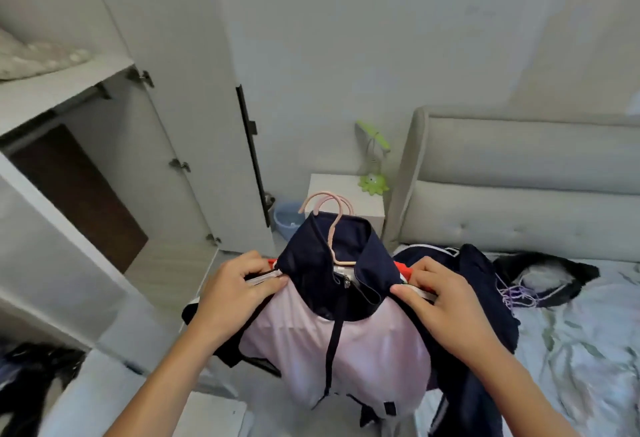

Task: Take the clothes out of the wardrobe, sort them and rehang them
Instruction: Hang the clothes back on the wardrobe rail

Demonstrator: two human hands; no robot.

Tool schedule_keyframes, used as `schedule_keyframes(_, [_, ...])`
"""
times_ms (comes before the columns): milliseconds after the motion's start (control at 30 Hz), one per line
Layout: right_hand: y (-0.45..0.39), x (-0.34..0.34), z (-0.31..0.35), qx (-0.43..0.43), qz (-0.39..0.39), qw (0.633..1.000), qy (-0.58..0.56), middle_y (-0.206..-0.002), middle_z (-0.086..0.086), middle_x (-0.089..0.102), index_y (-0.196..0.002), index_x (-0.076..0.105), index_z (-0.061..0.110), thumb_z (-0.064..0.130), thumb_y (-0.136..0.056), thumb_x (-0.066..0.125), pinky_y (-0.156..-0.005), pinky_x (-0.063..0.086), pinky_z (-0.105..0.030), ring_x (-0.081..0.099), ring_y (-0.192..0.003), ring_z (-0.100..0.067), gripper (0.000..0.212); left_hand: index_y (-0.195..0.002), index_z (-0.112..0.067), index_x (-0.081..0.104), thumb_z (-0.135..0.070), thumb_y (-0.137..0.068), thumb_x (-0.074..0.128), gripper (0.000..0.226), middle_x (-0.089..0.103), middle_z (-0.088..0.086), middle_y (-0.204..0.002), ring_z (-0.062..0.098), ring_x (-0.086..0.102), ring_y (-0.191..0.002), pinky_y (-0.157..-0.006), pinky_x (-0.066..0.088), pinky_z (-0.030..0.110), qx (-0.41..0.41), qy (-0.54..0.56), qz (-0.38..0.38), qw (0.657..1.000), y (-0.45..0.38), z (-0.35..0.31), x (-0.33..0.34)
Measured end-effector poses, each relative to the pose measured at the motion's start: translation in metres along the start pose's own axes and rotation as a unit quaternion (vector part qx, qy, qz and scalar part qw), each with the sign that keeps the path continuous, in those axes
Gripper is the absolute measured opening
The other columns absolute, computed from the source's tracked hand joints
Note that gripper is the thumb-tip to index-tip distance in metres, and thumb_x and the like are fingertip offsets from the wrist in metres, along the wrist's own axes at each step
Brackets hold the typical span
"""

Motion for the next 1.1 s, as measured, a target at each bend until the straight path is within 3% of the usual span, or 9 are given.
schedule_keyframes(100, [-0.059,0.024,0.001,-0.032,0.034,0.999,-0.004,-0.092,0.009,0.057,-0.060,0.046,0.039,0.041,-0.090,0.076,-0.067,0.050,-0.042,0.060,-0.077,-0.016,0.043,-0.063,-0.036,0.064,-0.061,-0.070,0.069,0.026,0.057,-0.008,-0.074,0.018,0.059,-0.074,-0.079,0.050,0.050,-0.033,-0.001,-0.032,0.999,-0.030,0.019,-0.014])
schedule_keyframes(233, [-0.142,0.055,-0.005,-0.057,0.069,0.996,-0.013,-0.110,0.014,0.056,-0.058,0.049,0.030,0.042,-0.088,0.078,-0.077,0.052,-0.038,0.064,-0.103,-0.011,0.043,-0.063,-0.030,0.057,-0.061,-0.073,0.068,0.034,0.052,-0.004,-0.073,0.019,0.056,-0.070,-0.075,0.049,0.051,-0.057,-0.012,-0.079,0.995,-0.081,0.045,-0.030])
schedule_keyframes(433, [-0.262,0.105,-0.008,-0.078,0.083,0.993,-0.014,-0.112,0.014,0.057,-0.057,0.050,0.027,0.037,-0.087,0.081,-0.073,0.050,-0.037,0.064,-0.089,-0.015,0.044,-0.064,-0.024,0.052,-0.057,-0.077,0.071,0.041,0.050,-0.004,-0.070,0.016,0.052,-0.062,-0.065,0.041,0.039,-0.071,-0.022,-0.121,0.990,-0.173,0.079,-0.056])
schedule_keyframes(533, [-0.317,0.129,-0.006,-0.076,0.094,0.992,-0.023,-0.111,0.014,0.057,-0.056,0.051,0.026,0.040,-0.086,0.079,-0.069,0.048,-0.035,0.063,-0.084,-0.014,0.043,-0.064,-0.020,0.053,-0.054,-0.077,0.072,0.041,0.049,-0.002,-0.068,0.023,0.052,-0.064,-0.066,0.039,0.039,-0.090,-0.018,-0.137,0.986,-0.213,0.093,-0.074])
schedule_keyframes(700, [-0.407,0.175,0.005,-0.156,0.114,0.980,-0.049,-0.108,0.019,0.050,-0.061,0.048,0.042,0.057,-0.087,0.071,-0.085,0.041,-0.023,0.049,-0.105,-0.011,0.038,-0.058,-0.028,0.049,-0.054,-0.075,0.070,0.038,0.045,-0.006,-0.066,0.016,0.046,-0.062,-0.067,0.037,0.037,-0.124,-0.026,-0.185,0.975,-0.266,0.115,-0.098])
schedule_keyframes(800, [-0.470,0.207,0.010,-0.200,0.139,0.969,-0.050,-0.092,0.016,0.046,-0.062,0.045,0.039,0.058,-0.090,0.069,-0.080,0.039,-0.021,0.047,-0.097,-0.011,0.041,-0.056,-0.028,0.048,-0.057,-0.074,0.069,0.040,0.046,-0.007,-0.066,0.018,0.047,-0.064,-0.068,0.038,0.038,-0.145,-0.013,-0.220,0.965,-0.298,0.138,-0.110])
schedule_keyframes(867, [-0.509,0.230,0.015,-0.216,0.181,0.958,-0.052,-0.080,0.012,0.046,-0.061,0.041,0.037,0.052,-0.090,0.072,-0.070,0.043,-0.029,0.051,-0.082,-0.012,0.045,-0.056,-0.024,0.049,-0.048,-0.079,0.077,0.043,0.047,-0.007,-0.067,0.014,0.047,-0.064,-0.068,0.036,0.037,-0.166,-0.004,-0.249,0.954,-0.315,0.148,-0.116])
schedule_keyframes(967, [-0.560,0.262,0.029,-0.240,0.244,0.938,-0.058,-0.081,0.011,0.053,-0.063,0.043,0.029,0.041,-0.092,0.075,-0.063,0.049,-0.039,0.056,-0.070,-0.015,0.044,-0.053,-0.023,0.048,-0.025,-0.087,0.085,0.050,0.048,-0.007,-0.067,0.006,0.045,-0.061,-0.066,0.031,0.035,-0.220,-0.009,-0.296,0.929,-0.330,0.157,-0.124])
schedule_keyframes(1100, [-0.604,0.311,0.062,-0.340,0.320,0.883,-0.042,-0.080,0.017,0.057,-0.077,0.045,0.038,0.039,-0.095,0.070,-0.065,0.046,-0.026,0.057,-0.078,-0.007,0.031,-0.056,-0.015,0.048,-0.023,-0.085,0.086,0.049,0.050,-0.004,-0.069,0.012,0.047,-0.064,-0.069,0.031,0.036,-0.276,0.006,-0.365,0.889,-0.330,0.170,-0.135])
Point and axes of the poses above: each hand's wrist, its own y-axis away from the middle knuckle, its own x-axis out of the palm, z = x × y, the point moved 5 cm from there along -y, towards the middle knuckle
